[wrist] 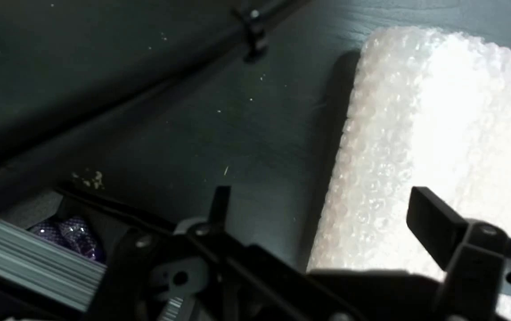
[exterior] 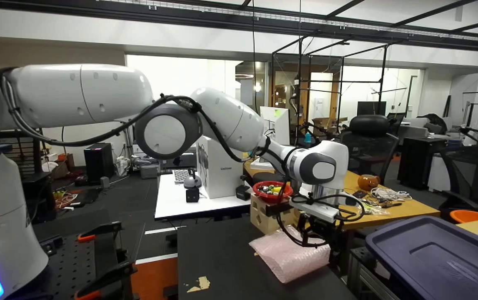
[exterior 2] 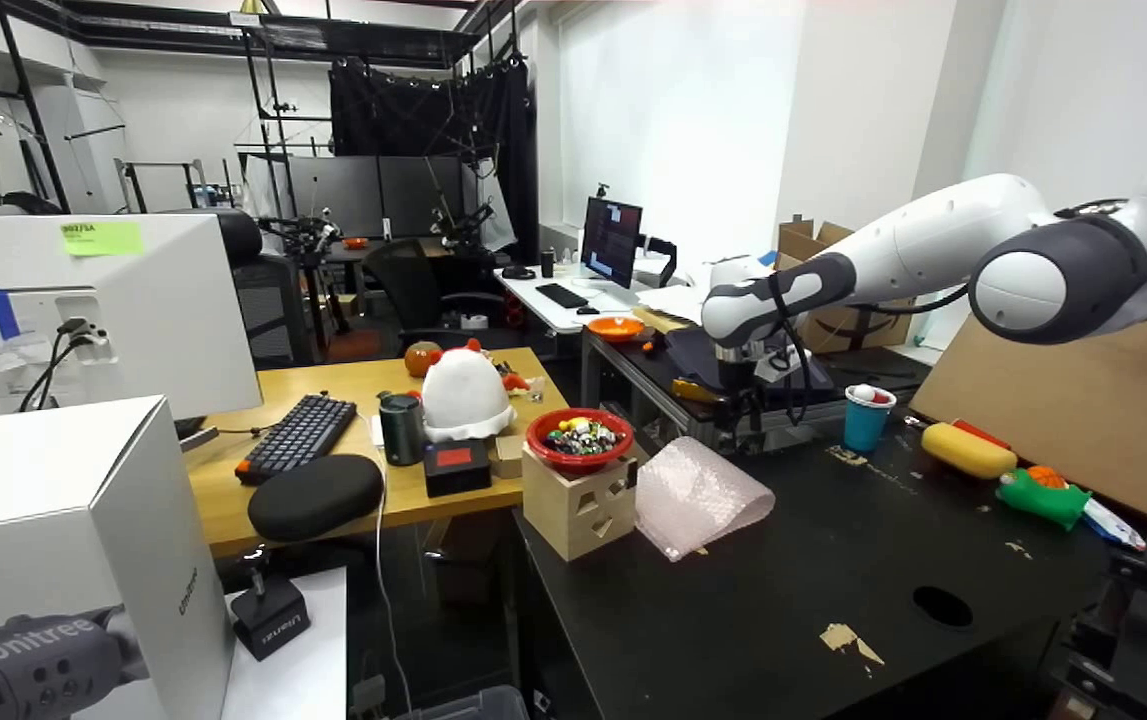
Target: Fold the plastic sheet in half on the table.
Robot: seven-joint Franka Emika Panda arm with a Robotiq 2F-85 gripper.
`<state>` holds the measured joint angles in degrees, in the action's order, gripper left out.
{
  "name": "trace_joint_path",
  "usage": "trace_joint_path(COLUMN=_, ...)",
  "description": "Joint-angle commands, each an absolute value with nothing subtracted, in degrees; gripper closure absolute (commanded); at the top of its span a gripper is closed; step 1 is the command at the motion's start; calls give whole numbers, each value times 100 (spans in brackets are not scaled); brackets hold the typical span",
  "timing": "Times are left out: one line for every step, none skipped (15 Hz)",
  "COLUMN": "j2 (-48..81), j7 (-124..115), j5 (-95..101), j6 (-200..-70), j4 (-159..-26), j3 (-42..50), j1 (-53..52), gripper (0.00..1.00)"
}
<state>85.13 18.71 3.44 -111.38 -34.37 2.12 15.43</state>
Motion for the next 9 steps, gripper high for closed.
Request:
trace_joint_path(j2=8513, j7=2611, j5=709, j6=-11056, j4=-3362, j3=349, j1=1356, gripper=0)
trace_joint_path(j2=8513, j7=2803, j5=821, j6=-11046, j4=-3356, j3=367, j1=1307, gripper=0)
trace_joint_path(j2=8361, j7=3004, j5=953, j6=-11144, j4=-3622, j3=351, j1=1269, gripper=0)
trace_joint_path(j2=8345, j7=3252, j5=1052, j6=-11144, j4=-3634, j3=338, j1=1243, gripper=0)
trace_joint_path(j2=8348, j7=3475, j5=1163, j6=-11173, j4=-3642, j3=338, j1=1214, gripper=0)
trace_joint_path(j2=8506, j7=3755, j5=1217, j6=-11085, j4=-3382, j3=367, j1=1191, gripper=0)
trace_joint_path(j2=8506, j7=4022, j5=1286, j6=-11107, j4=-3382, j3=372, j1=1177, gripper=0)
trace_joint_path(j2=8506, j7=4316, j5=1335, j6=-11124, j4=-3372, j3=381, j1=1170, gripper=0)
trace_joint_path(j2=8331, j7=4591, j5=1454, j6=-11273, j4=-3647, j3=311, j1=1195, gripper=0)
